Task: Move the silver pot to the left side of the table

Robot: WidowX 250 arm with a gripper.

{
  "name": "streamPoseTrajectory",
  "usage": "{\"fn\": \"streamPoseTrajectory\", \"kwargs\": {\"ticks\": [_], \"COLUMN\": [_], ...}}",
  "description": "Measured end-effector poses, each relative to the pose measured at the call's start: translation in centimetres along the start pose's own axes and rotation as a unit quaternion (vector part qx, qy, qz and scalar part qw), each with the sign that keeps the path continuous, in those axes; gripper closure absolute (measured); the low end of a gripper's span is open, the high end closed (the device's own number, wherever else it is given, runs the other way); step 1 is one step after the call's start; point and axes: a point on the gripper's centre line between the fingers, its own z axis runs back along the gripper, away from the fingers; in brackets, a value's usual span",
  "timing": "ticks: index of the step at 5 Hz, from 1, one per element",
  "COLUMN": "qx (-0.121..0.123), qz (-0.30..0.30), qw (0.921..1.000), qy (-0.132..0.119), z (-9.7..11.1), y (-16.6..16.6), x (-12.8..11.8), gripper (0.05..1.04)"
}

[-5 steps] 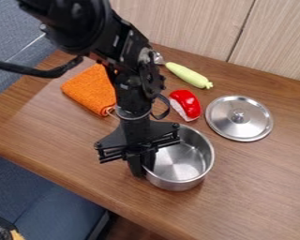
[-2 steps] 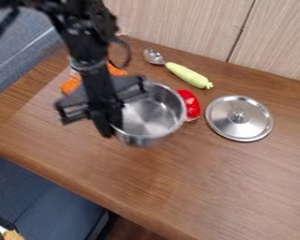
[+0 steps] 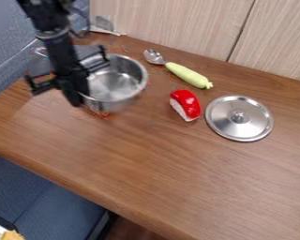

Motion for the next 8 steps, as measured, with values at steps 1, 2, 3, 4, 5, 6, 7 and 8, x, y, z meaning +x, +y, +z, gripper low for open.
{"fn": "streamPoseTrajectory", "kwargs": {"ticks": [1,2,3,4,5,6,7,8], "qx": [0.023,0.032,0.049,0.048,0.044,0.052,0.066,0.082], "qz": [0.072,0.125,0.195,0.224,0.301,0.308,0.305,0.308], "qw": [0.9972,0.9915,0.9793,0.9729,0.9522,0.9496,0.9498,0.9475], "qy": [-0.005,-0.018,-0.022,-0.032,-0.028,-0.019,-0.019,-0.018], "z": [-1.6,-2.5,-3.4,-3.8,-4.5,-5.5,-6.0,-6.2], "y": [2.3,4.1,6.8,7.4,9.9,10.0,9.5,9.3], "x": [2.3,3.7,3.8,4.3,4.8,4.8,5.4,5.5], "gripper": [0.999,1.000,0.999,1.000,1.000,1.000,0.968,0.780]}}
